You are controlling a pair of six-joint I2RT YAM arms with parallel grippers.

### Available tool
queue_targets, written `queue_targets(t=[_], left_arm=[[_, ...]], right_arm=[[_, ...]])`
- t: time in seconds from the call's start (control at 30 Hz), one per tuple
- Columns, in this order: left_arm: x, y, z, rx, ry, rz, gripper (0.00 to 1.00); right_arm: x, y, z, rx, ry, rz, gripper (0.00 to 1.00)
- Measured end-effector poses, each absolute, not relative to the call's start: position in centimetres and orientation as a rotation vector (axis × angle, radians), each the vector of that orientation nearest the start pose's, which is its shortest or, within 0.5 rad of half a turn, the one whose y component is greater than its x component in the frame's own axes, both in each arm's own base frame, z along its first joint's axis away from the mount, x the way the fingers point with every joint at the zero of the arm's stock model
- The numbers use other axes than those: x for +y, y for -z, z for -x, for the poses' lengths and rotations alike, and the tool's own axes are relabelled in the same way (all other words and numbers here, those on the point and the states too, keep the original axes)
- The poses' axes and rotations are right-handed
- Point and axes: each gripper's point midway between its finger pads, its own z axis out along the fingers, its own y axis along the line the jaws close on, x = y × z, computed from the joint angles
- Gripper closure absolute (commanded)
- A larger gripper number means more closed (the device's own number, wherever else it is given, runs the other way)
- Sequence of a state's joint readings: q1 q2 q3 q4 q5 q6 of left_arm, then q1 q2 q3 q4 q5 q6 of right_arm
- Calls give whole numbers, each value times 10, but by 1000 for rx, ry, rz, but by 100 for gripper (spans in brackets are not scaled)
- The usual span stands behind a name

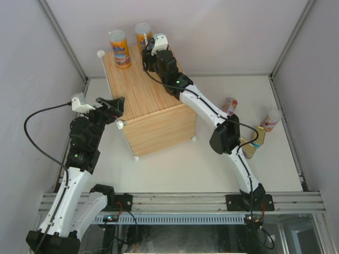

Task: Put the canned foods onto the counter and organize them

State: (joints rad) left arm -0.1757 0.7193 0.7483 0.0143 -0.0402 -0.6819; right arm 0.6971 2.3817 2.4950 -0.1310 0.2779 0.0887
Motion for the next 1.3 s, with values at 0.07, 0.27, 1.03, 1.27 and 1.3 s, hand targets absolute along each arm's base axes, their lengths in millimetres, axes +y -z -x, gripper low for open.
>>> queue_targets(t=[0.07, 0.27, 1.03, 1.27, 1.3], left_arm=[[-74, -333, -308, 1505, 649, 424, 9], [-71, -333, -309, 1502, 644, 430, 9], [-57, -345, -296, 1340, 650, 431, 8], [-49, -349, -296, 1309, 629, 453, 8], [-48, -349, -296, 1306, 623, 459, 8]], right_arm=[[409, -336, -560, 1578, -392, 266, 38], [408, -335, -561, 1579, -384, 269, 27], [359, -373, -435, 1640, -283, 295, 17], [268, -418, -357, 1595, -296, 107, 17], [249, -420, -351, 1591, -290, 57, 17]])
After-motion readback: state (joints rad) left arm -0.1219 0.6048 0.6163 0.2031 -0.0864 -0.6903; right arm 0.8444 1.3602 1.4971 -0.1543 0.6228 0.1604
